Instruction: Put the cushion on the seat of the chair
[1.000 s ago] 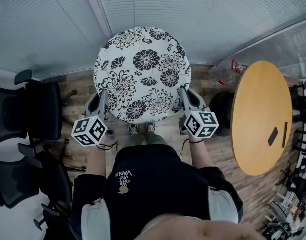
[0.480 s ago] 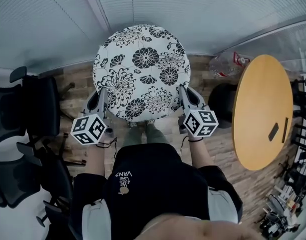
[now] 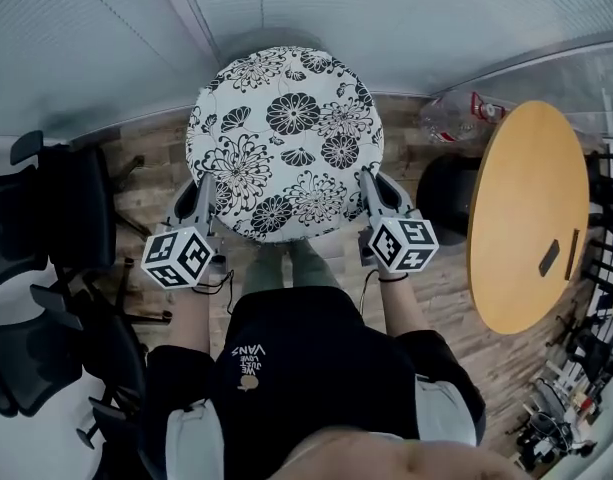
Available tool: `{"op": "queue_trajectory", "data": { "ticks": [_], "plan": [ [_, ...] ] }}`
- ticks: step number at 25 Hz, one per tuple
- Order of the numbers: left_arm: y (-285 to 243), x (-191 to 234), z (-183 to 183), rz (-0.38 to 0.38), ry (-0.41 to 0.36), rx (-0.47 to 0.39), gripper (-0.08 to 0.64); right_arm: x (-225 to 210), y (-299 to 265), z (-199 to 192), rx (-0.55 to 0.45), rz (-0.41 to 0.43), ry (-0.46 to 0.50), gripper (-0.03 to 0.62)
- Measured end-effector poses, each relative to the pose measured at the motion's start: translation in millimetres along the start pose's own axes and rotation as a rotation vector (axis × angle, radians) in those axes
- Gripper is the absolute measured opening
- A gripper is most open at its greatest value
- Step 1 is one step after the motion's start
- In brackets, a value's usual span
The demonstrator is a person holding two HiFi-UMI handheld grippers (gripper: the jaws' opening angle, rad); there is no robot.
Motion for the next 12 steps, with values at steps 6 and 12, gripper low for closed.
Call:
{"op": "queue_trajectory", "data": {
  "ticks": [6,12],
  "plan": [
    [0.0,-3.5,1.7,0.004,-0.003,0.011,0.043,0.1,-1.4,2.9,0.010,0.008,0.001,0.035],
    [-1.9,-1.3,-0.2,0.018,0.004,0.020,0.043,-1.8,-4.7,3.0,0.017,0.008,0.000,0.035]
  ]
}}
Point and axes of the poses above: the fingertips, and each gripper's own axes: y backward along the fingers, x to its left, z out of its top, the point moved 6 cm from there along y, backward along the fingers, and after that the axes turned 9 degrees about y, right-handed, at the moved point
